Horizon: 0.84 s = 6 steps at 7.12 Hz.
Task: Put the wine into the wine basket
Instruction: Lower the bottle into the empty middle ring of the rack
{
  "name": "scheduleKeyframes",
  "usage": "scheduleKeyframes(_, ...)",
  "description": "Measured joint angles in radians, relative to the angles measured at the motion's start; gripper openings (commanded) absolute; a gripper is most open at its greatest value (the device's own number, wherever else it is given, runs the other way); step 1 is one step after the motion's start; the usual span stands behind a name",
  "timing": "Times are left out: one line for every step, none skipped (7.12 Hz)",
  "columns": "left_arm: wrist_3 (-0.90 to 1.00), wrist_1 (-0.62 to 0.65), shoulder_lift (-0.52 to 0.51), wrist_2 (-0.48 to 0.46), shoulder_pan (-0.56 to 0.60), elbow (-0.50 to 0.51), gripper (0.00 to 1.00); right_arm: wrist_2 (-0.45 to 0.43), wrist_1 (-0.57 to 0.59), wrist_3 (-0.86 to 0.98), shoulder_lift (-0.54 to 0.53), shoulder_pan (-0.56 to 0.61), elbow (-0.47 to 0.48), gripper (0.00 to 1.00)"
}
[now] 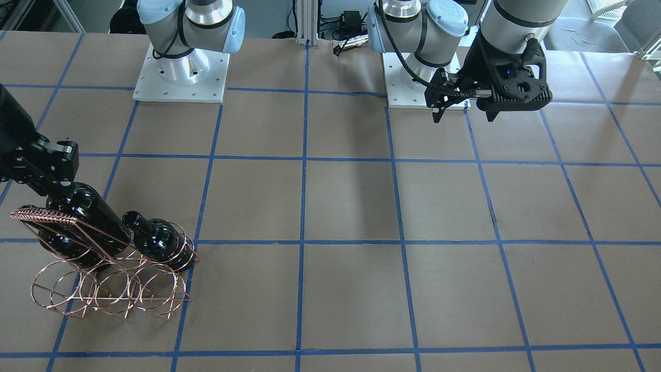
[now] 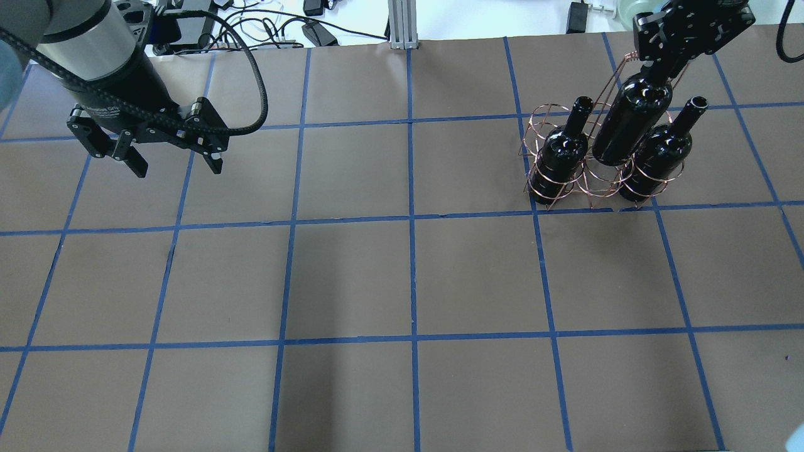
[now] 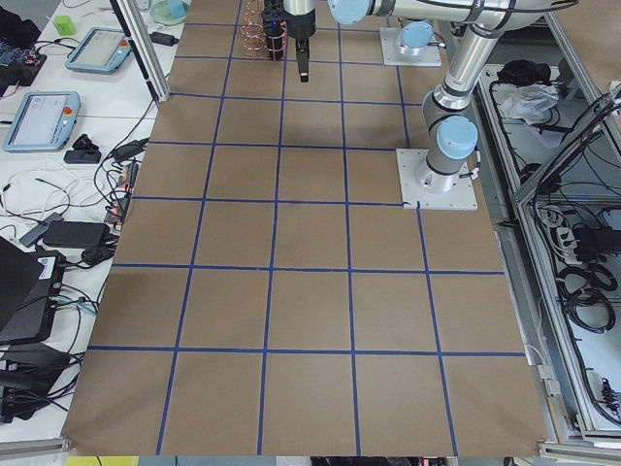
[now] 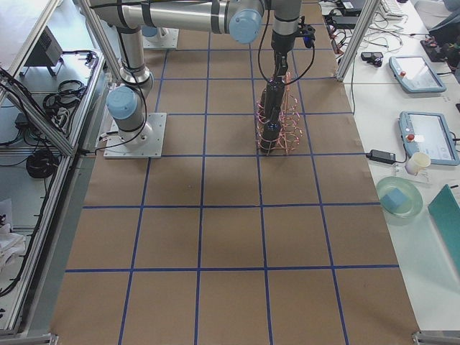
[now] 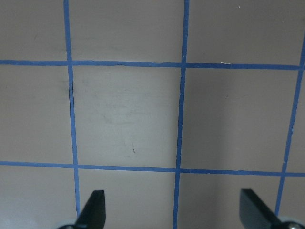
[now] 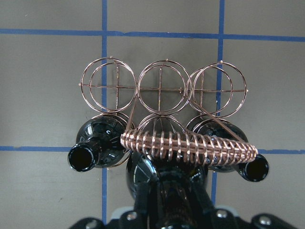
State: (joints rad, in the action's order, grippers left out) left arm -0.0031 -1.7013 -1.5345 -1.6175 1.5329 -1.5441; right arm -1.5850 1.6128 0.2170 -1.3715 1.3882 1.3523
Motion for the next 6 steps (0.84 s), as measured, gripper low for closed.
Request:
scheduleKeyframes(0.000,0.000,0.000,-0.001,-0.001,0.000,1.00,0.000,0.005,0.004,0.006,0.000,0.000,0.00)
scheduleKeyframes(0.000,-0.001,-0.001,-0.003,0.000,-0.001,1.00,0.000,0.006,0.005,0.008,0.000,0.002,0.00)
scheduleKeyframes(0.000,0.001,-0.001,0.000,-0.001,-0.001,1.00,0.000,0.003,0.006,0.009,0.000,0.004,0.00)
scheduleKeyframes(0.000,0.003,-0.001,0.001,-0.003,-0.001,1.00,-0.001,-0.001,0.006,0.008,0.000,0.005,0.00)
scheduleKeyframes(0.000,0.003,-0.001,0.002,-0.004,-0.001,1.00,-0.002,-0.003,0.008,0.009,0.000,0.005,0.00)
scheduleKeyframes(0.000,0.003,-0.001,0.003,-0.004,-0.001,1.00,-0.002,0.000,0.012,0.011,0.000,0.006,0.00)
